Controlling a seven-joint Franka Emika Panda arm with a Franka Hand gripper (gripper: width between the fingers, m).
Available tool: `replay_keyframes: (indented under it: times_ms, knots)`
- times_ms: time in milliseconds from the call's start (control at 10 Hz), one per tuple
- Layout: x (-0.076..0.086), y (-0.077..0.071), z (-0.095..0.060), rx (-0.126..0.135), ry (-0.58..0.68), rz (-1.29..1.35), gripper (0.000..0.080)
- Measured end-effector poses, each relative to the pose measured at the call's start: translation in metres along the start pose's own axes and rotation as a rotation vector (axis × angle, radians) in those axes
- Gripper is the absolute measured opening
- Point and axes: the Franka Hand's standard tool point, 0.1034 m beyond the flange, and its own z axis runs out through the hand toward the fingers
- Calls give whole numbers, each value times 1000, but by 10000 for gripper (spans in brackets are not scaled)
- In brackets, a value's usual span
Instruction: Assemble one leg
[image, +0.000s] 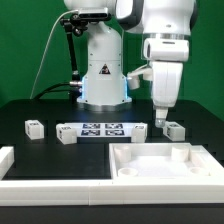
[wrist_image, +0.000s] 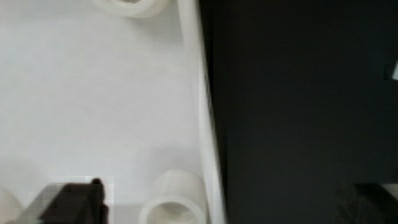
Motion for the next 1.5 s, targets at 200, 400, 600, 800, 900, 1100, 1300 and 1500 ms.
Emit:
replay_keyframes:
  times_ms: [200,400,600,800,900,1100,1300,1500]
  knots:
    - [0,-1,1,4,0,98,649]
    - [-1,-3,2,4,15,294,649]
    - [-7,-34,7,37,37,612,649]
    - [10,-57,7,64,32,865,649]
    - [18,-64,7,77,28,987,649]
    - [38,-67,-3,96,34,1216,649]
    - [44,-69,-3,110,40,1326,649]
    - [42,-72,-2,133,4,1329,649]
